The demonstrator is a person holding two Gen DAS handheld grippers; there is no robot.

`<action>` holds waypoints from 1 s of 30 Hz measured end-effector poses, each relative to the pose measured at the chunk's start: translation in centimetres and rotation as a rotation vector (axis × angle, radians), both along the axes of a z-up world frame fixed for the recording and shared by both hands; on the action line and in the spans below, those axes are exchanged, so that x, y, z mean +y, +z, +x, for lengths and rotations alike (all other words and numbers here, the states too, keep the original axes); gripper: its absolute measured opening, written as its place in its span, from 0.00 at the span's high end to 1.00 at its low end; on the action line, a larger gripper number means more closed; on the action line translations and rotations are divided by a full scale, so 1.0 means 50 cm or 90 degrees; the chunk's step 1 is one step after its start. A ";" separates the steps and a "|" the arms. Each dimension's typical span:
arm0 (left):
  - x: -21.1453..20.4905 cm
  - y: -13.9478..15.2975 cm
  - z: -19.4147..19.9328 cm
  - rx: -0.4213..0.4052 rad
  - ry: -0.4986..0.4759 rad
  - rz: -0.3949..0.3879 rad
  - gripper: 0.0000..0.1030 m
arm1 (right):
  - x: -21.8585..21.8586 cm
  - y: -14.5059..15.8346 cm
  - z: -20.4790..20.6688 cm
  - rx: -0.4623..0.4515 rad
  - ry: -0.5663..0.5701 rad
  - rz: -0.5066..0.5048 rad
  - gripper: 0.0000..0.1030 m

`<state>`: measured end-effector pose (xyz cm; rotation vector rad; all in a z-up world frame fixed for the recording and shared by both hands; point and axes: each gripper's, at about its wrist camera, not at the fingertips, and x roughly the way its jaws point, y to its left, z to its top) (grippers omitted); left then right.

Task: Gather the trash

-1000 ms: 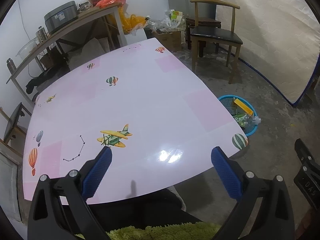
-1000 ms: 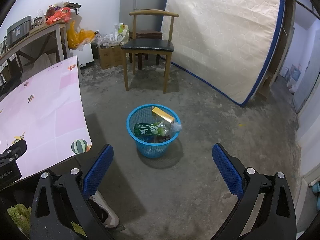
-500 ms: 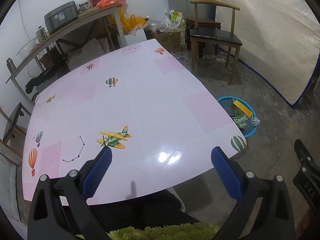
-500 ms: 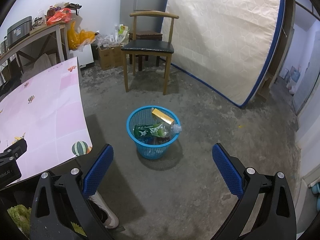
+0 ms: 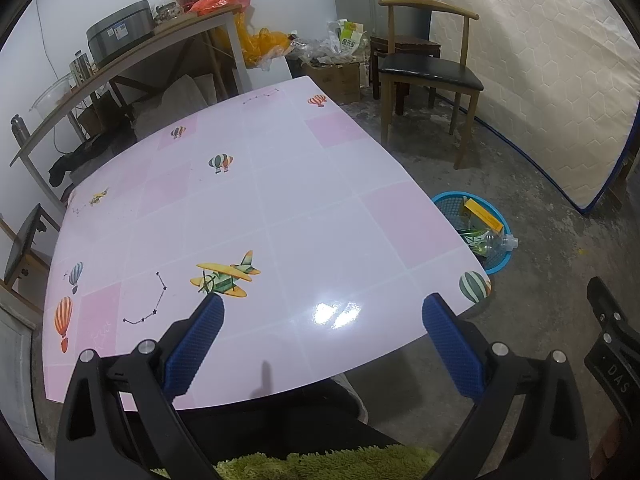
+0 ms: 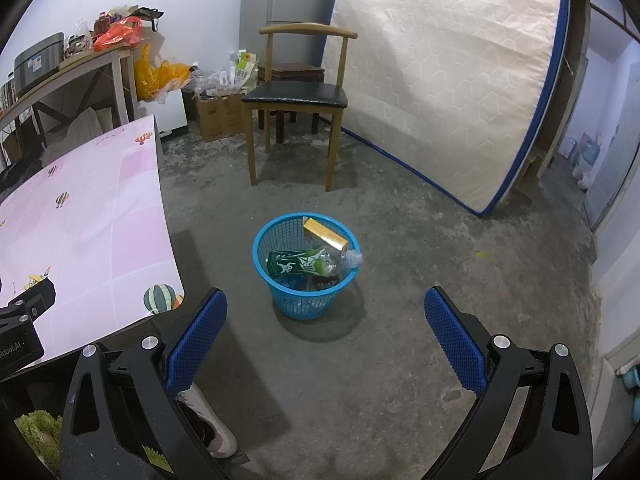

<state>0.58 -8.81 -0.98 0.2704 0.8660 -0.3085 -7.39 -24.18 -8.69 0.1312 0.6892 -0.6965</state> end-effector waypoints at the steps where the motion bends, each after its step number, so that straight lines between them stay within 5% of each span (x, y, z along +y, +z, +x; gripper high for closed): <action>1: -0.001 0.000 0.000 0.001 0.000 0.000 0.05 | 0.000 0.000 0.000 0.001 0.000 0.000 0.08; 30: -0.001 -0.005 -0.003 0.007 -0.004 -0.004 0.05 | 0.001 0.002 0.002 0.001 0.000 -0.001 0.08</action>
